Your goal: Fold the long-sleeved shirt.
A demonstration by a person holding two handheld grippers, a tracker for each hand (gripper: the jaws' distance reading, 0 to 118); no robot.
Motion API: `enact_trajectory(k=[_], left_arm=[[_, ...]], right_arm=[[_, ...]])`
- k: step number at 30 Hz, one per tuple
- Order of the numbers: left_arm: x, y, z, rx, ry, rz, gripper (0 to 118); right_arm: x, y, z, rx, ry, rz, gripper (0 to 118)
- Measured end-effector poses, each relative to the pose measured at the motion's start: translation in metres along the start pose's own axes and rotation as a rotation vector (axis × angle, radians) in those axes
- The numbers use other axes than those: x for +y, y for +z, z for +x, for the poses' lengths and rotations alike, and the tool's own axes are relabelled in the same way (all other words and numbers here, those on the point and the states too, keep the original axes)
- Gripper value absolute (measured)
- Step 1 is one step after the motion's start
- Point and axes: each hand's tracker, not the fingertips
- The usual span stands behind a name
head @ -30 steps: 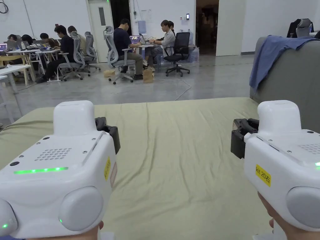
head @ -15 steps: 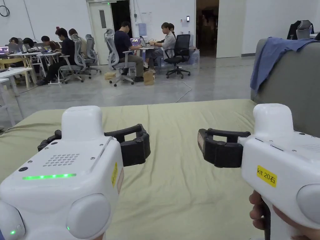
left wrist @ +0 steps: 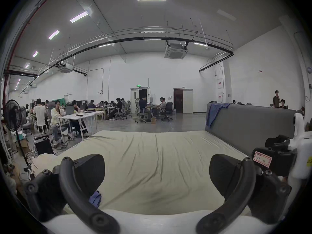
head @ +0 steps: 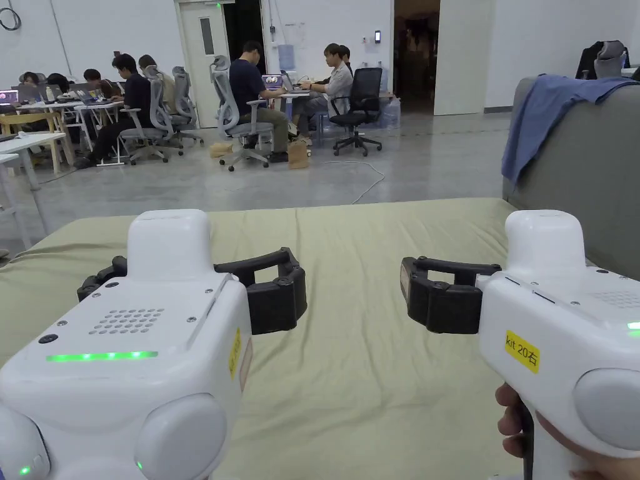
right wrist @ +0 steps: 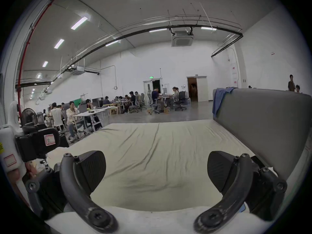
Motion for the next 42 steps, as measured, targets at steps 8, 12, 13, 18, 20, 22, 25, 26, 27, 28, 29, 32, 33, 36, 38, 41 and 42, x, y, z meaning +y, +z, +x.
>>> enact_trajectory(k=[8,12,13,18,20,22,25,26,27,28,29,32,33,36,38,41,42], left_arm=[[-0.003,-0.001,-0.001,0.009,-0.003,0.0,118],[-0.003,0.0,-0.003,0.011,0.003,0.002,118],[-0.003,0.001,-0.004,0.01,0.007,0.002,118],[-0.002,0.001,-0.005,0.006,0.01,0.003,118],[-0.003,0.001,-0.007,0.004,0.015,-0.001,118],[-0.003,0.001,-0.007,0.004,0.014,-0.003,118],[-0.003,0.001,-0.008,0.005,0.009,-0.002,118],[-0.003,0.0,-0.008,0.005,0.01,-0.001,118],[-0.003,0.0,-0.008,0.003,0.014,-0.002,118],[-0.002,0.0,-0.009,-0.003,0.018,-0.004,118],[-0.002,0.0,-0.009,-0.008,0.023,-0.007,118],[-0.001,0.0,-0.009,-0.017,0.031,-0.01,118],[-0.001,0.0,-0.009,-0.017,0.028,-0.008,118],[0.0,0.001,-0.007,-0.011,0.017,-0.003,118],[0.001,0.001,-0.006,-0.012,0.017,-0.002,118],[0.001,0.001,-0.005,-0.022,0.023,-0.005,118],[0.001,0.001,-0.005,-0.024,0.023,-0.005,118]], right_arm=[[-0.003,-0.003,-0.008,-0.078,0.028,0.015,118],[-0.004,-0.004,-0.01,-0.075,0.025,0.011,118],[-0.004,-0.004,-0.01,-0.073,0.025,0.01,118],[-0.005,-0.004,-0.012,-0.056,0.023,0.016,118],[-0.005,-0.002,-0.014,-0.049,0.021,0.014,118],[-0.007,0.001,-0.017,-0.051,0.031,0.008,118],[-0.011,0.004,-0.018,-0.035,0.044,0.015,118],[-0.011,0.003,-0.017,-0.031,0.038,0.016,118],[-0.011,0.003,-0.017,-0.03,0.028,0.013,118],[-0.011,0.003,-0.016,-0.031,0.018,0.007,118],[-0.011,0.002,-0.015,-0.032,0.01,0.002,118],[-0.009,0.001,-0.014,-0.04,0.003,-0.001,118],[-0.009,0.001,-0.013,-0.044,0.003,0.0,118],[-0.007,0.001,-0.013,-0.048,0.007,0.003,118],[-0.007,0.002,-0.013,-0.04,0.006,0.006,118],[-0.007,0.003,-0.013,-0.043,0.006,0.007,118],[-0.007,0.003,-0.013,-0.044,0.01,0.006,118]])
